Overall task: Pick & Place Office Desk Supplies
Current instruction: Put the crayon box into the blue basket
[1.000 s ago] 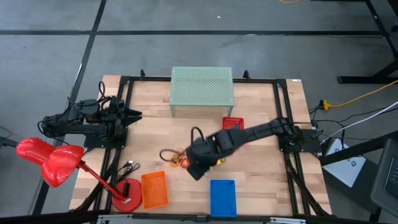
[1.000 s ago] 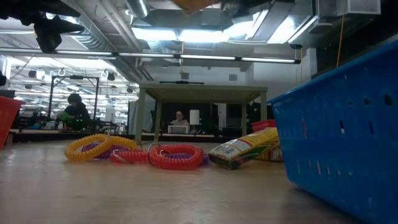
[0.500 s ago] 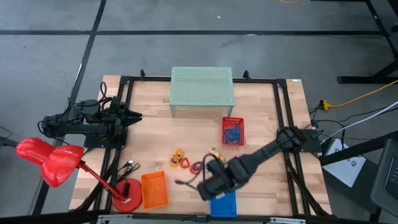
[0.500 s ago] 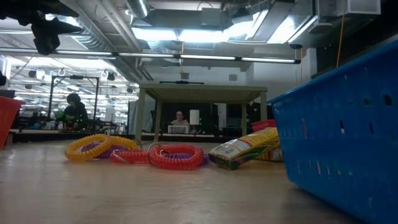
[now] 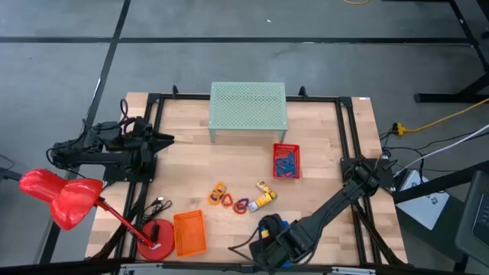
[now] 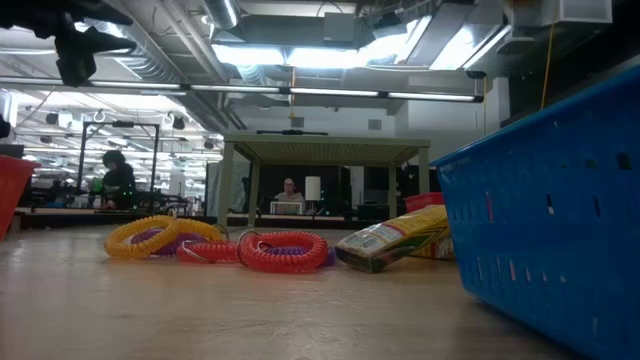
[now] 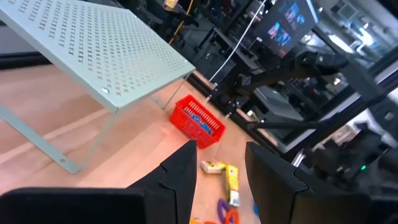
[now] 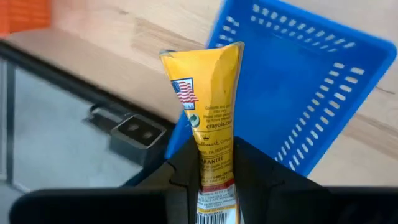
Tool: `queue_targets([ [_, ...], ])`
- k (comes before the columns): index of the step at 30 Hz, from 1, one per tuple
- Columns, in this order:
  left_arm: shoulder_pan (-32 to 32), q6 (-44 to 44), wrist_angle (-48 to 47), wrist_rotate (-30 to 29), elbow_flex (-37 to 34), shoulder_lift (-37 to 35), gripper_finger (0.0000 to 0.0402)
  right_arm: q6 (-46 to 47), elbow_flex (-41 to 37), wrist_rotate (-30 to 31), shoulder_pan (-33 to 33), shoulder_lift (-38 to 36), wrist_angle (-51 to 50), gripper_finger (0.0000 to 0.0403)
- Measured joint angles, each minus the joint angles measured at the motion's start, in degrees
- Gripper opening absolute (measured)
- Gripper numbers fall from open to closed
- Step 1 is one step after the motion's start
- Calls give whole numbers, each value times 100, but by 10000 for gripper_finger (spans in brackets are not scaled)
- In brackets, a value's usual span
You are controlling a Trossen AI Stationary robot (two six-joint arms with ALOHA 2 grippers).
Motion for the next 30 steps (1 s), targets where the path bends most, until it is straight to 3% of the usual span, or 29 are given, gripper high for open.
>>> queue_targets([
  [7,0,-235,50,29,0,0,131,1323,-752,616,400,10,425,76],
  [13,0,-547,50,30,0,0,131,1467,-990,569,464,1,669,90],
  [25,0,-566,49,20,0,2,131,1312,-1029,487,314,-1,612,228],
  [30,0,-426,182,145,0,2,131,1527,-1029,1203,202,-337,652,249],
])
